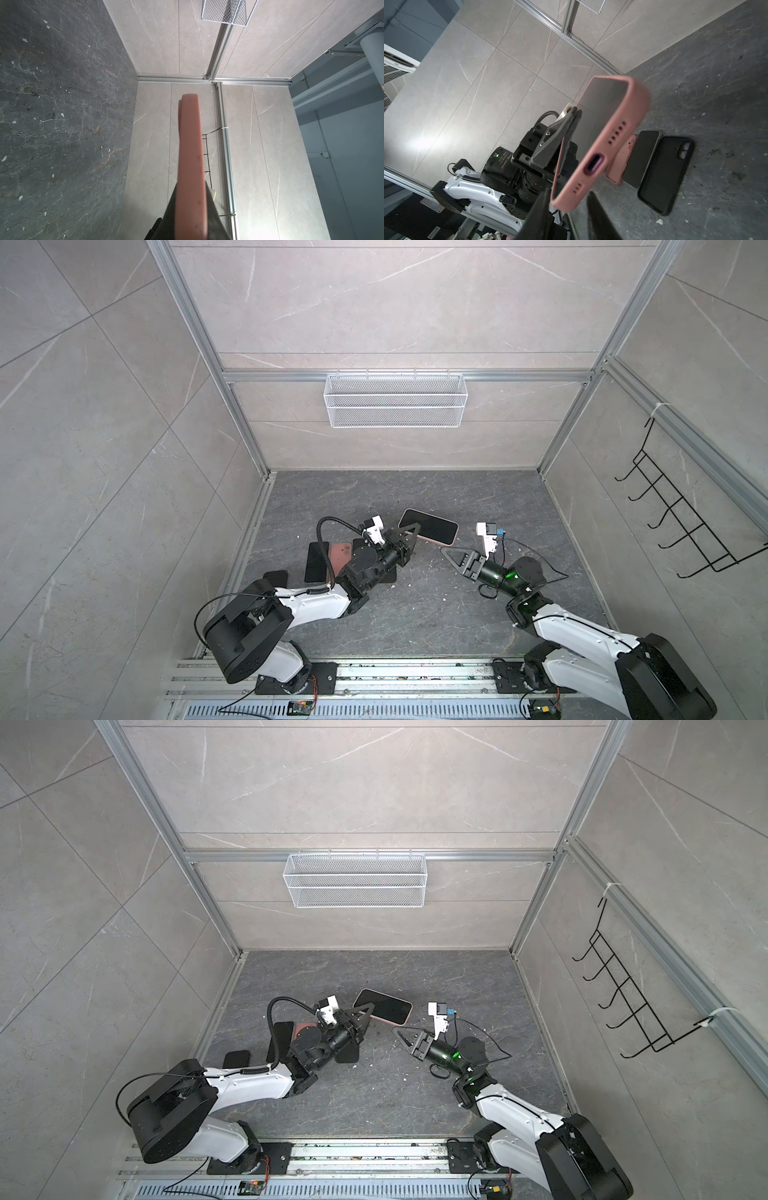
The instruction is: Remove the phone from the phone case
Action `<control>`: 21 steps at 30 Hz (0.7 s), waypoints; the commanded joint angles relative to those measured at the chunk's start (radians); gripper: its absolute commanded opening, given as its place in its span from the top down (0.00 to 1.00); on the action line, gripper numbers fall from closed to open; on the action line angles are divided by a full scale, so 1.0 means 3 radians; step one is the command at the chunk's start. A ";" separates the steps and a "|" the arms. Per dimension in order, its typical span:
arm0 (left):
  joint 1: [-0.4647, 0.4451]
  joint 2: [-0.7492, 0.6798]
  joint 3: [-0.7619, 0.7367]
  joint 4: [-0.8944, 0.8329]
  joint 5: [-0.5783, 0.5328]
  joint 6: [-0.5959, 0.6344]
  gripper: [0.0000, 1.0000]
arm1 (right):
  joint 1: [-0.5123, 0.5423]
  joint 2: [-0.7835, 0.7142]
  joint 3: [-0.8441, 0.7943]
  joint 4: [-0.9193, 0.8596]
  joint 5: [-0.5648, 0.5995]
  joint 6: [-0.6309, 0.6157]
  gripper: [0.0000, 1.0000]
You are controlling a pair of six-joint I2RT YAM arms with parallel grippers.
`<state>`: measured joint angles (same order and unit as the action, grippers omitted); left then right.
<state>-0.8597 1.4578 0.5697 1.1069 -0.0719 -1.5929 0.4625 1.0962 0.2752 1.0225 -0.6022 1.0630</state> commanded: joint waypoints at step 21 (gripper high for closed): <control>-0.0049 -0.0047 0.0110 0.0450 0.0122 0.0187 1.00 | -0.0007 0.0245 -0.0002 0.0530 0.0034 0.0173 0.83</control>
<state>-0.8719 1.4635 0.5697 1.1175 -0.0422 -1.5547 0.4633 1.1461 0.2749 1.1244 -0.5991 1.1122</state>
